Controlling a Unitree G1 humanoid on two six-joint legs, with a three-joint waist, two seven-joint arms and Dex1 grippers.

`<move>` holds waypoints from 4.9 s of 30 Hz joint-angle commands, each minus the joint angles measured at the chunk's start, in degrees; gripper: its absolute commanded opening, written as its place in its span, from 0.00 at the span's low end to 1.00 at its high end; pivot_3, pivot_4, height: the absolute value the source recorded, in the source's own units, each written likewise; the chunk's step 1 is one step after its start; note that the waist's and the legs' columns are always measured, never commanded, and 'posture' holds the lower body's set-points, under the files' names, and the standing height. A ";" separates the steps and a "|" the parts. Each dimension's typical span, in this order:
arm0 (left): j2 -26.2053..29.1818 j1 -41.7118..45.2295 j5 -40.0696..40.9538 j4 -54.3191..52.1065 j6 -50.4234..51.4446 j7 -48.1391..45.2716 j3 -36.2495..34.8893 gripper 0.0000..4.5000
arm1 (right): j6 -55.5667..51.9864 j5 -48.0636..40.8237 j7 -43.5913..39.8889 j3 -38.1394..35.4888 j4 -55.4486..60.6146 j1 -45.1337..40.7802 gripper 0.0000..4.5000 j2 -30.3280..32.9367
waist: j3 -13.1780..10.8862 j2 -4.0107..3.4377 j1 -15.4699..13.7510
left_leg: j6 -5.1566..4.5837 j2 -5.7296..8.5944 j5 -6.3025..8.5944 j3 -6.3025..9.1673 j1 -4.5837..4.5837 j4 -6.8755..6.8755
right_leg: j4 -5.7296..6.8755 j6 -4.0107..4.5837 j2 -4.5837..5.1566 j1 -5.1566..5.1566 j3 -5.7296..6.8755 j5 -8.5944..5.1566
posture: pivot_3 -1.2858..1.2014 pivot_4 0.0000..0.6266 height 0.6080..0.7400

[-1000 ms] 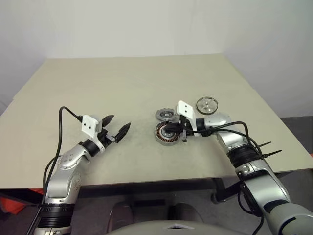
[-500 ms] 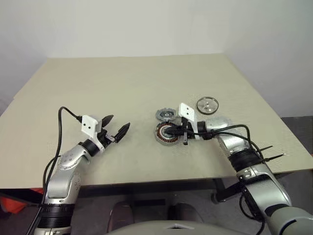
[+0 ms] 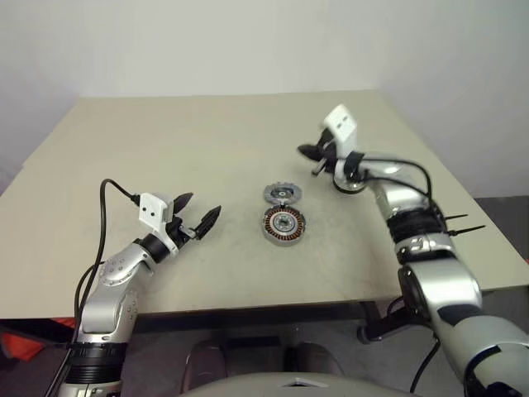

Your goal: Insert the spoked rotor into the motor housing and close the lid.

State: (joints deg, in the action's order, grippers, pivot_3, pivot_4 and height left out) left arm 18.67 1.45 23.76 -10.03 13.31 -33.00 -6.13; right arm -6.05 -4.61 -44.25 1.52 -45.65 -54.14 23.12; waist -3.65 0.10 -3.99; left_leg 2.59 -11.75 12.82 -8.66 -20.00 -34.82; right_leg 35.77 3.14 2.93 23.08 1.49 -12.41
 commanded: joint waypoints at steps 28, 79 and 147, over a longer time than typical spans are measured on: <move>-0.06 -0.02 -0.06 -0.47 -1.01 -1.53 0.07 1.00 | -6.92 -4.69 28.14 -18.49 -24.71 -6.87 0.44 6.10 | -0.15 -0.27 -0.06 | 0.02 -0.01 -0.01 -0.10 -0.18 -0.01 | 0.09 0.02 -0.01 0.21 0.02 -0.01 | 0.52 0.00 1.00; 0.20 0.94 -0.50 -1.00 -0.33 -0.98 0.46 1.00 | -22.56 -7.26 20.16 -16.71 -10.34 2.39 0.44 1.12 | -0.13 -0.32 -0.36 | 0.08 -0.02 -0.06 -0.13 -0.09 -0.01 | 0.08 0.05 0.00 0.15 0.01 0.02 | 0.52 0.00 1.00; -9.71 11.40 17.81 7.51 32.79 18.10 -10.13 1.00 | -8.88 -10.80 -18.75 0.98 34.51 22.87 0.86 5.94 | -0.14 -0.29 -0.60 | -0.24 -0.01 0.11 -0.07 -0.12 0.01 | -0.13 0.02 0.01 0.04 0.03 0.02 | 0.52 0.00 1.00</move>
State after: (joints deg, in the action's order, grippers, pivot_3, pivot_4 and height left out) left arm 8.84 12.47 41.18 -2.17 45.77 -14.46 -16.56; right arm -14.70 -13.70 -60.29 2.10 -14.68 -31.40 27.86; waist -3.79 -0.20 -4.59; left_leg 2.32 -11.76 12.95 -8.74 -20.12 -34.81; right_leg 35.64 3.16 2.94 23.11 1.51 -12.39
